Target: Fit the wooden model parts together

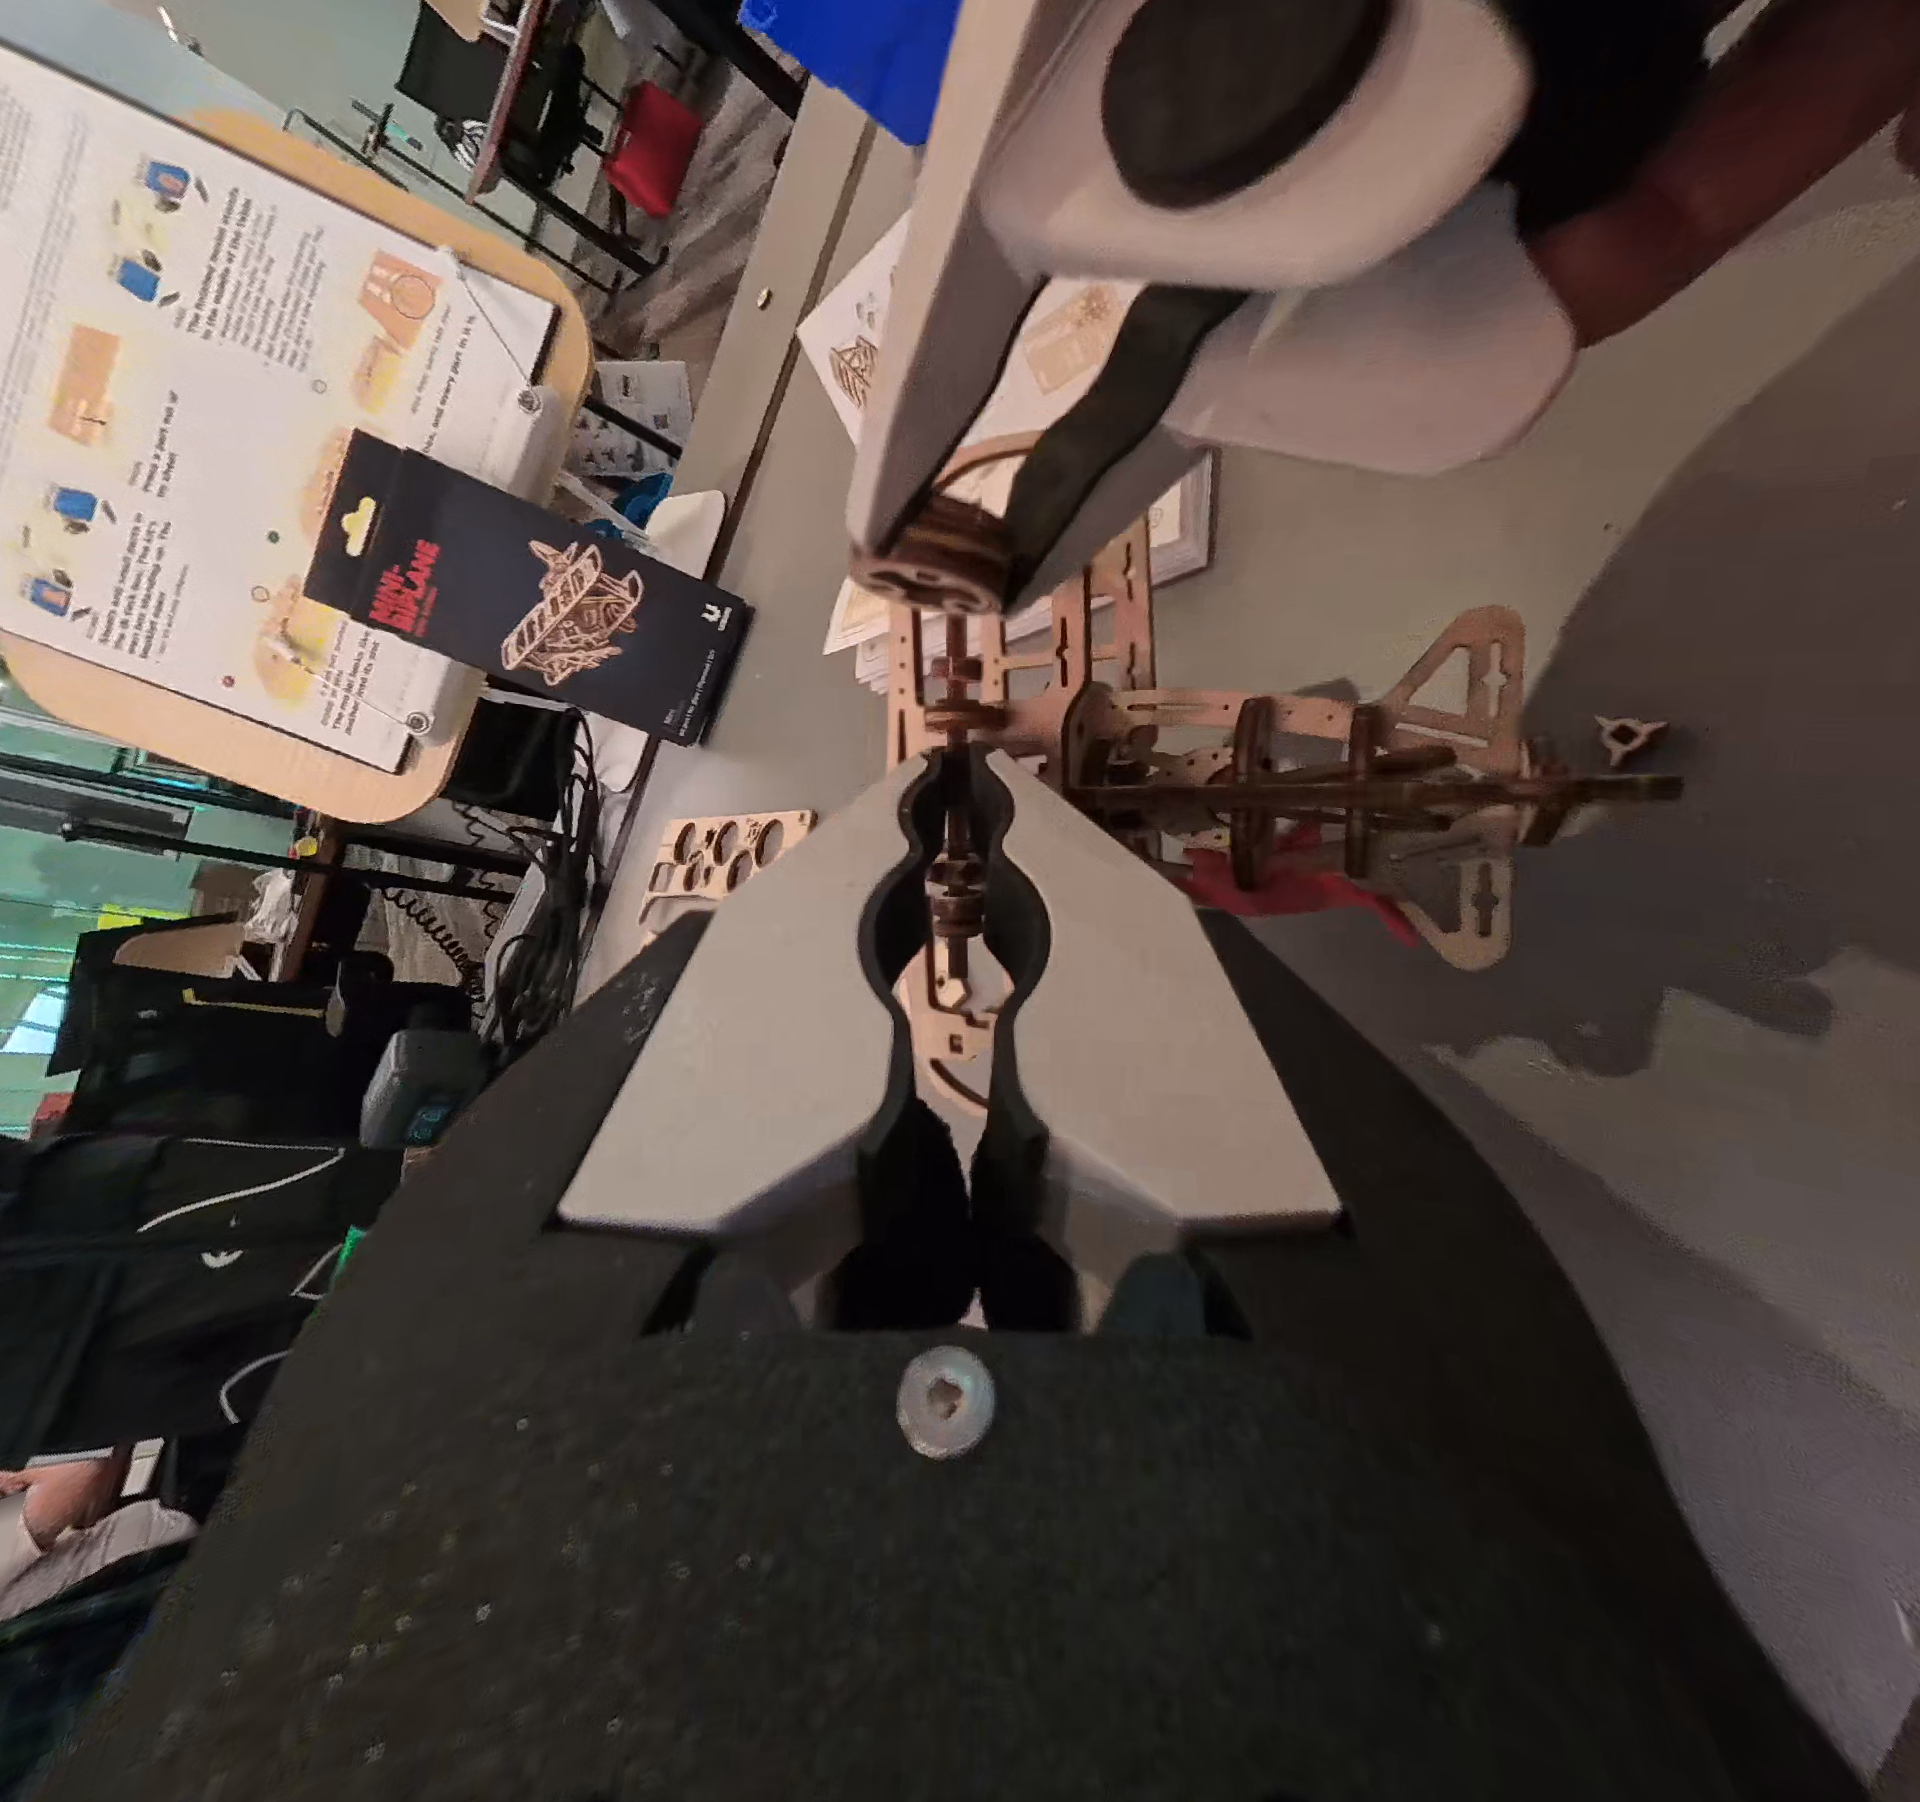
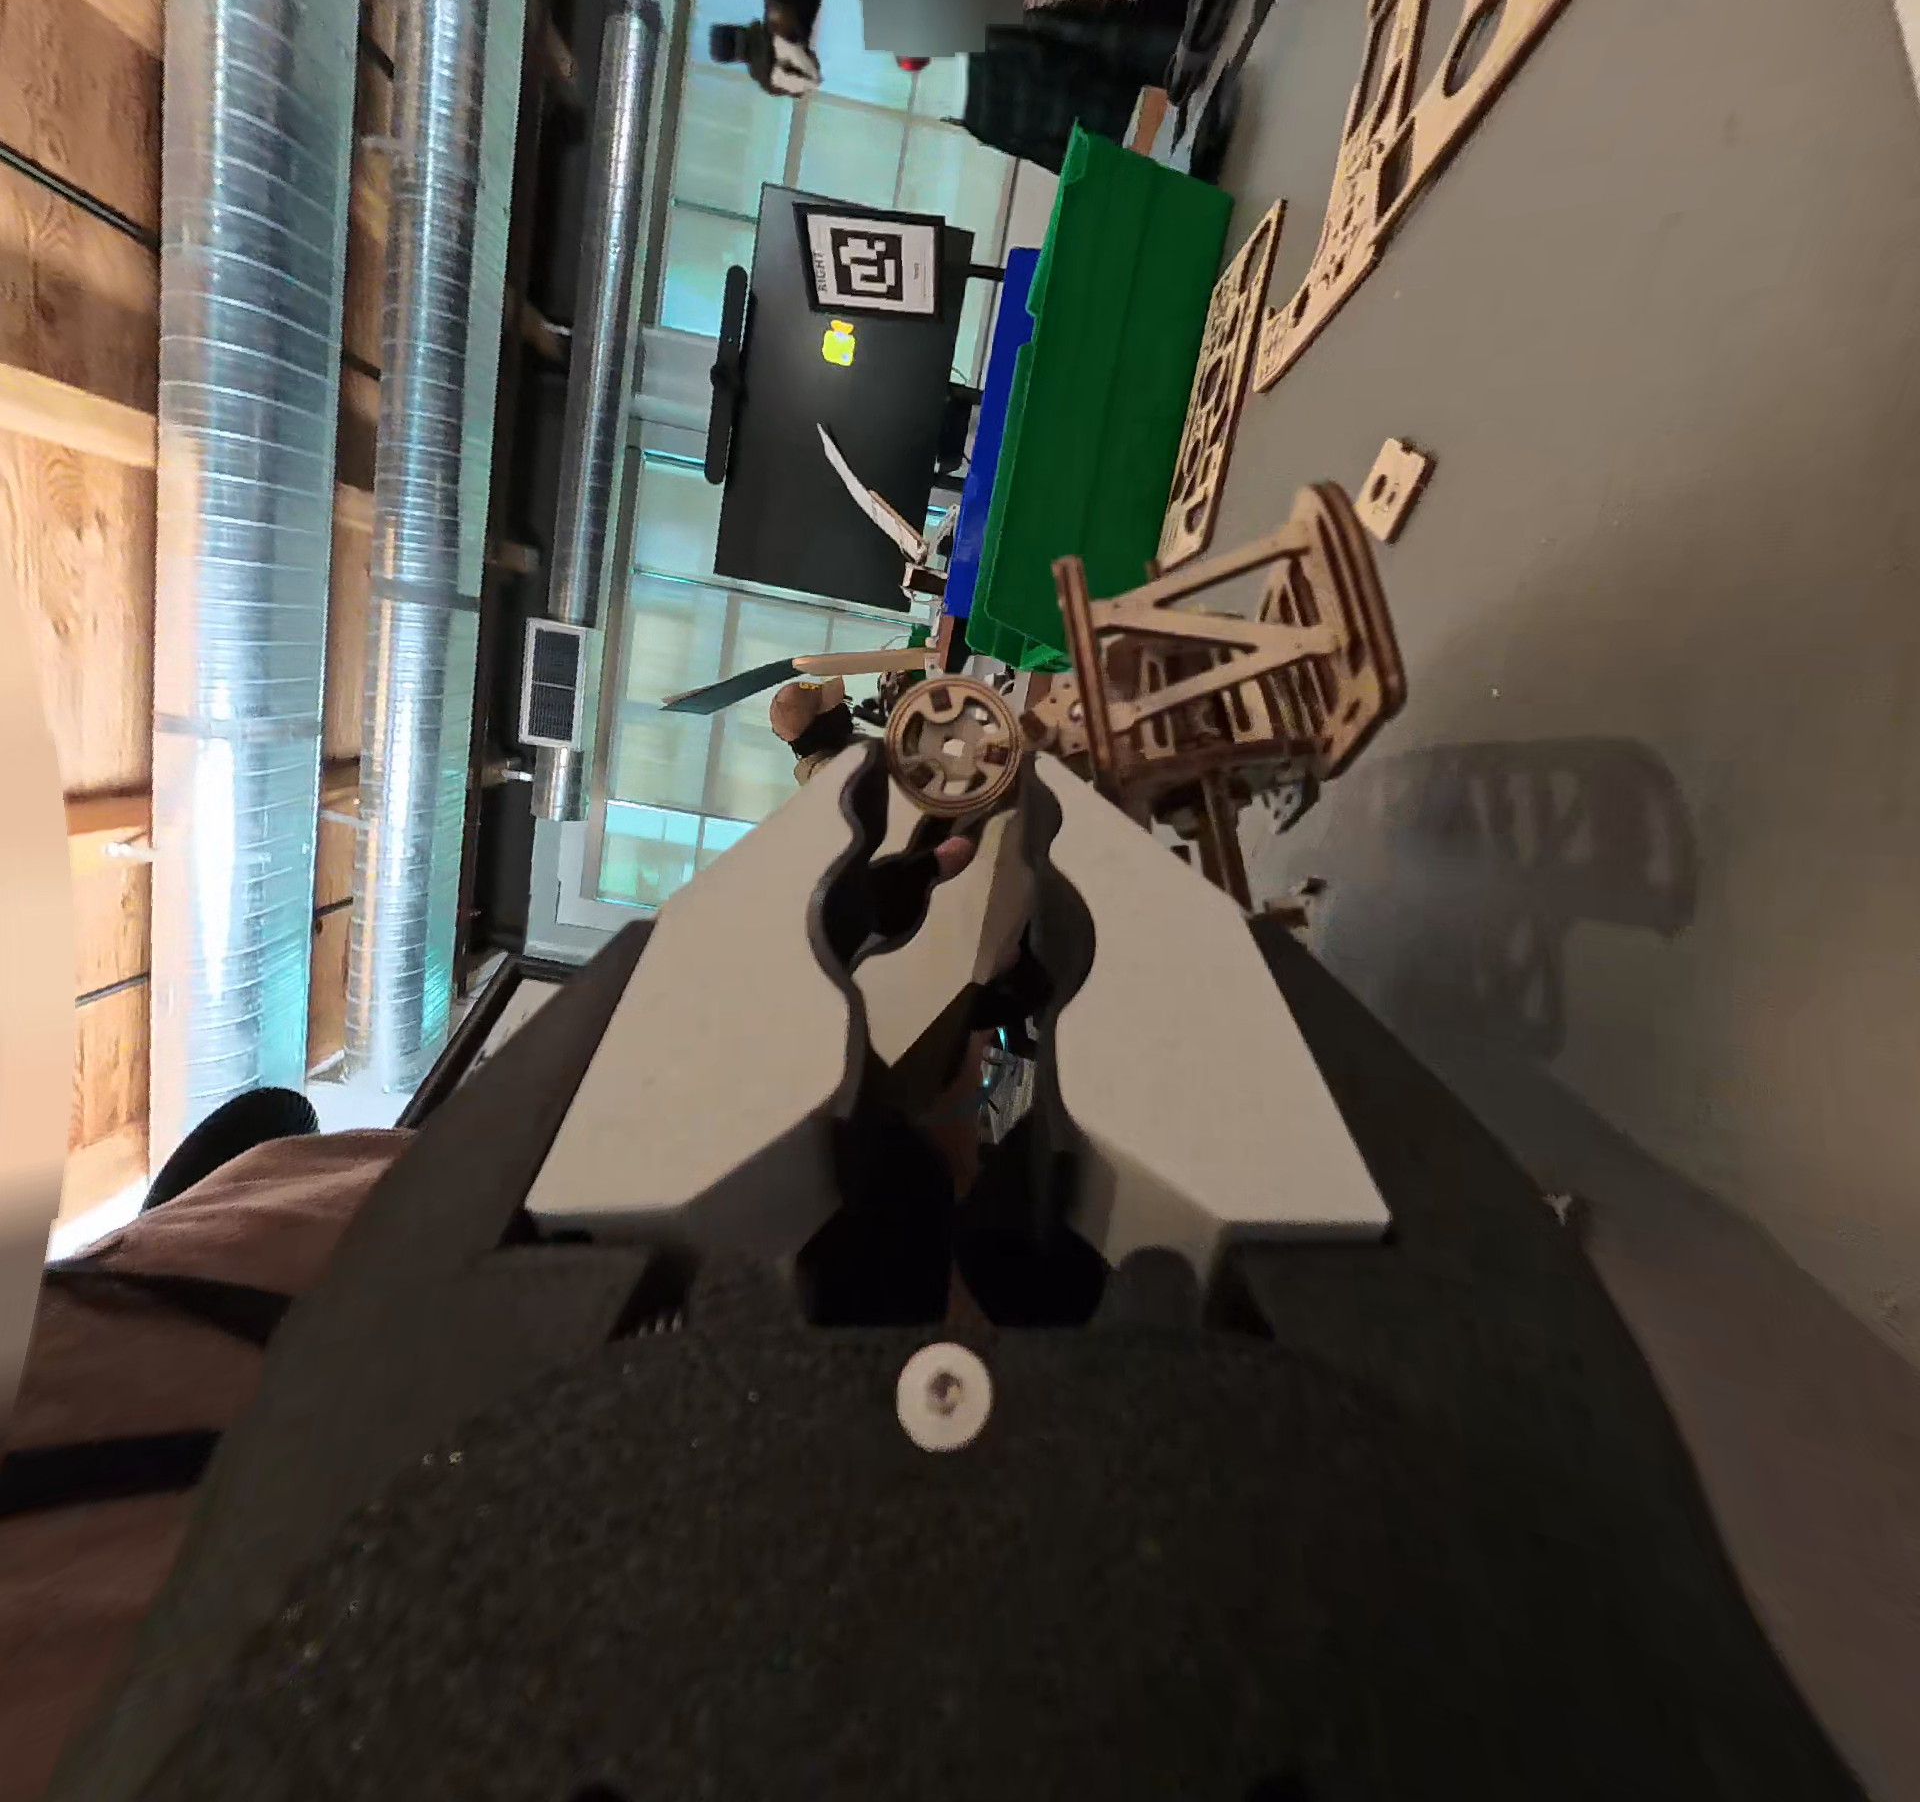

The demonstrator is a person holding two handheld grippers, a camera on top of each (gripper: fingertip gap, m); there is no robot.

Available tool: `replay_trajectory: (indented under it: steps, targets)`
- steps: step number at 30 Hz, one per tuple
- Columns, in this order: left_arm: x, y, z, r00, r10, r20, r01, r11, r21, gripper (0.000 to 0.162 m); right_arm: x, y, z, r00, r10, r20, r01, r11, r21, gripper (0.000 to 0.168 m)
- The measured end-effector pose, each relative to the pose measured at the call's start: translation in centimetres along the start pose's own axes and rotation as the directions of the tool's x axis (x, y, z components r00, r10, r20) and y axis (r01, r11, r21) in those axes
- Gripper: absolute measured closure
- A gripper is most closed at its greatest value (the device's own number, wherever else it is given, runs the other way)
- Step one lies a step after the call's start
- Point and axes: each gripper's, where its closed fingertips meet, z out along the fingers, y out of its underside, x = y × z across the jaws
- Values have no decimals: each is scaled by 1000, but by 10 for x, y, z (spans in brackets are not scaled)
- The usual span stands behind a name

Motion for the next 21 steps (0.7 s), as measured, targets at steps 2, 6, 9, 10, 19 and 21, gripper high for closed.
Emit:
replay_trajectory:
  steps: [2, 6, 9, 10, 19, 21]
  targets:
    - [1, 0, -2, 1000, 26, 7, -26, 1000, -6, 162, 2, 3, 0, 1000, 16, -4, -16, 1000, 9, 145]
    - [1, 5, -5, 996, 67, 51, -66, 997, -27, 162, 7, 4, -1, 999, 25, -37, -24, 999, 34, 145]
    - [0, 7, -7, 994, 85, 64, -83, 996, -39, 162, 10, 6, 0, 997, 50, -56, -48, 998, 33, 145]
    - [1, 6, -8, 994, 91, 63, -89, 995, -35, 162, 12, 6, 0, 996, 59, -63, -56, 998, 39, 146]
    - [5, 8, -9, 988, 137, 70, -135, 990, -43, 162, 17, 9, 6, 985, 128, -116, -125, 992, 32, 145]
    - [4, 8, -9, 987, 141, 73, -138, 989, -44, 162, 16, 10, 7, 983, 139, -122, -137, 990, 23, 145]
